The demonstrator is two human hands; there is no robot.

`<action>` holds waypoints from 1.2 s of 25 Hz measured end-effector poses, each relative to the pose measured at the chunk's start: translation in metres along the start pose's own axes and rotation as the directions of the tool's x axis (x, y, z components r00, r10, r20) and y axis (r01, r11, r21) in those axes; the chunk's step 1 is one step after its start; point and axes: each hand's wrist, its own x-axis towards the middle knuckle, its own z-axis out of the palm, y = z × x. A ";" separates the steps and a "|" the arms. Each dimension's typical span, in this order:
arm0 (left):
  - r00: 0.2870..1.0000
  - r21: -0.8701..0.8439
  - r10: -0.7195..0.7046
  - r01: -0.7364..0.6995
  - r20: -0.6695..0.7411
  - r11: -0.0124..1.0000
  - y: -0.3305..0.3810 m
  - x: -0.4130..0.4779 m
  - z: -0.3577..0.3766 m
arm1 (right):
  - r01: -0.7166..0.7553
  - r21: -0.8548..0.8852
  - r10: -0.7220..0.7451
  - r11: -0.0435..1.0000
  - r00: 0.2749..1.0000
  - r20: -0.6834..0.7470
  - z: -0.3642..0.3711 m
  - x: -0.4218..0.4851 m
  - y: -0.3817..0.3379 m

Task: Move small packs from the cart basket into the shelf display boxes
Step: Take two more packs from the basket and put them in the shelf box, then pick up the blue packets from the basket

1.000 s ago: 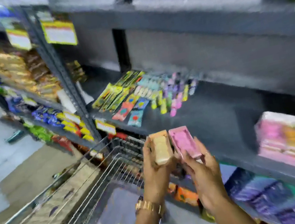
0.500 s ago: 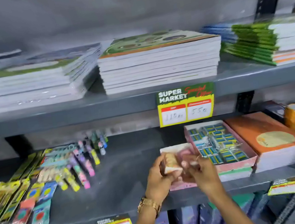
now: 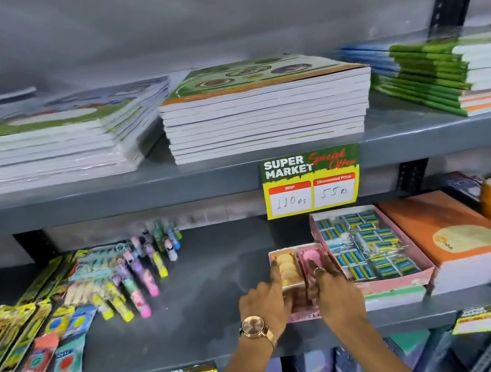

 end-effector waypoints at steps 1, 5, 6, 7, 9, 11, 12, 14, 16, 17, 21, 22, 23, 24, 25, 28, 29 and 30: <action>1.000 -0.010 0.007 -0.007 -0.012 1.000 -0.001 -0.002 -0.002 | 0.022 0.003 -0.022 1.000 1.000 0.013 0.000 -0.002 0.001; 0.995 -0.104 -0.044 0.035 -0.088 0.994 -0.026 -0.022 -0.020 | 0.176 0.062 -0.169 0.982 0.980 -0.105 0.000 -0.021 -0.007; 0.991 -0.126 -0.072 0.057 -0.115 0.990 -0.037 -0.031 -0.024 | 0.249 0.103 -0.232 0.963 0.960 -0.158 0.002 -0.031 -0.016; 0.985 -0.148 -0.109 0.088 -0.134 0.985 -0.052 -0.045 -0.026 | 0.342 0.151 -0.309 0.927 0.928 -0.208 0.009 -0.042 -0.030; 0.969 -0.172 -0.188 0.160 -0.158 0.972 -0.081 -0.068 -0.029 | 0.517 0.231 -0.464 0.824 0.850 -0.248 0.022 -0.062 -0.060; 0.932 -0.214 -0.320 0.282 -0.169 0.935 -0.124 -0.098 -0.023 | 0.656 0.284 -0.642 0.699 0.751 -0.156 0.045 -0.084 -0.098; 0.906 -0.242 -0.392 0.349 -0.161 0.905 -0.147 -0.116 -0.017 | 0.695 0.315 -0.716 0.646 0.695 -0.066 0.058 -0.095 -0.118; 0.830 -0.311 -0.547 0.494 -0.111 0.812 -0.195 -0.159 0.002 | 0.749 0.372 -0.822 0.548 0.565 0.074 0.079 -0.117 -0.156; 0.703 -0.356 -0.712 0.668 0.012 0.653 -0.241 -0.214 0.030 | 0.764 0.426 -0.874 0.484 0.443 0.199 0.107 -0.137 -0.194; 0.624 -0.374 -0.776 0.743 0.088 0.555 -0.260 -0.243 0.045 | 0.758 0.438 -0.874 0.483 0.393 0.284 0.126 -0.145 -0.211; 0.270 -0.385 -0.892 0.915 0.362 0.121 -0.309 -0.361 0.120 | 0.775 0.383 -0.720 0.503 0.130 0.682 0.220 -0.193 -0.273; 0.191 -0.386 -0.882 0.923 0.430 0.012 -0.311 -0.383 0.140 | 0.805 0.343 -0.648 0.485 0.068 0.758 0.246 -0.205 -0.283; 0.124 -0.380 -0.860 0.921 0.495 -0.085 -0.309 -0.400 0.160 | 0.837 0.296 -0.581 0.460 0.032 0.813 0.276 -0.216 -0.289; 0.081 -0.372 -0.836 0.915 0.543 -0.153 -0.305 -0.409 0.175 | 0.863 0.246 -0.525 0.441 0.026 0.851 0.302 -0.223 -0.292; 0.040 -0.366 -0.803 0.903 0.594 -0.225 -0.302 -0.416 0.192 | 0.879 0.192 -0.462 0.436 0.036 0.886 0.330 -0.230 -0.295; -0.014 -0.373 -0.734 0.855 0.679 -0.362 -0.298 -0.413 0.249 | 0.887 0.068 -0.316 0.457 0.090 0.944 0.415 -0.242 -0.291; -0.034 -0.350 -0.713 0.854 0.701 -0.385 -0.298 -0.408 0.268 | 0.881 0.029 -0.287 0.471 0.122 0.950 0.438 -0.245 -0.288; -0.045 -0.329 -0.696 0.858 0.717 -0.395 -0.298 -0.402 0.286 | 0.875 0.000 -0.278 0.485 0.154 0.948 0.461 -0.248 -0.286</action>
